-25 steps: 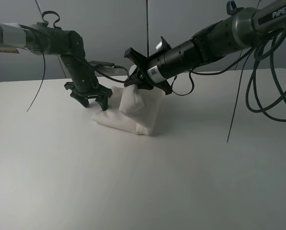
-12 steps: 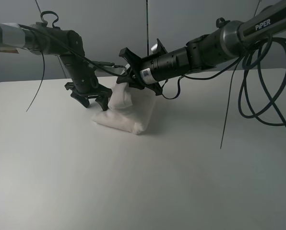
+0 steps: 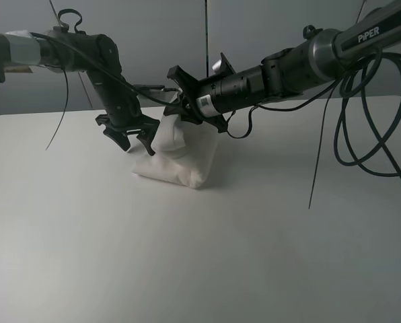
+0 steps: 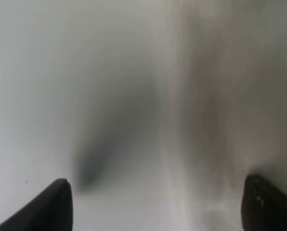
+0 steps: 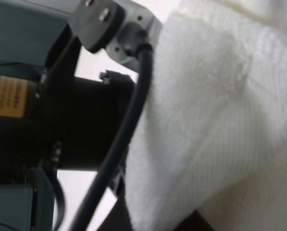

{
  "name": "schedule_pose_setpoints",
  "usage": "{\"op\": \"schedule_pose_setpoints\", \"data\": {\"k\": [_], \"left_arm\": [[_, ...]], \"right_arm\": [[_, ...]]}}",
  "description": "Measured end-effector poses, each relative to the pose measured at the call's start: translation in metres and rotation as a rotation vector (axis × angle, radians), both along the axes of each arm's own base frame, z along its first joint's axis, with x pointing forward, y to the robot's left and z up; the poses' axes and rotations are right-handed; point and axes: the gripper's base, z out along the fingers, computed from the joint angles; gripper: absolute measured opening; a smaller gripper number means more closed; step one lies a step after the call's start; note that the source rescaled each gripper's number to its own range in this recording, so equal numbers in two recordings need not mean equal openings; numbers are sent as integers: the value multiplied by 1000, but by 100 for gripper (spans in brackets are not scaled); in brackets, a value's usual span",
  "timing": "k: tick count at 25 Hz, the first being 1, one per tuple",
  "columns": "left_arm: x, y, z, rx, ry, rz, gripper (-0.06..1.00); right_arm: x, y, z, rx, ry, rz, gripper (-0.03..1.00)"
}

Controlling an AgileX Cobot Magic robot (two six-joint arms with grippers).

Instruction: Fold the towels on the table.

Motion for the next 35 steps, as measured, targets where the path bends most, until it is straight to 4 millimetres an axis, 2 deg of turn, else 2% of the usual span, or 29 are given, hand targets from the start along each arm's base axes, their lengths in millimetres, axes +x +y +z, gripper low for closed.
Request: {"op": "schedule_pose_setpoints", "data": {"k": [12, 20, 22, 23, 27, 28, 30, 35], "left_arm": [[26, -10, 69, -74, -192, -15, 91], [26, -12, 99, -107, -260, -16, 91], [25, -11, 104, -109, -271, -22, 91], [25, -11, 106, -109, -274, -27, 91], [25, -11, 108, -112, -279, -28, 91], [25, -11, 108, -111, -279, -30, 91], [24, -11, 108, -113, -277, -30, 91], [24, -11, 108, -113, -277, -30, 91]], "right_arm": [[-1, 1, 0, -5, -1, -1, 2], [-2, 5, -2, -28, -16, -8, 2], [-3, 9, -2, -41, -36, -6, 10], [-5, 12, -2, -43, -53, 0, 21], [-11, 22, -2, -68, -110, 40, 76], [-11, 23, -2, -74, -114, 39, 84], [-10, 23, -3, -86, -120, 32, 90], [-9, 22, -3, -103, -132, 23, 91]]}}
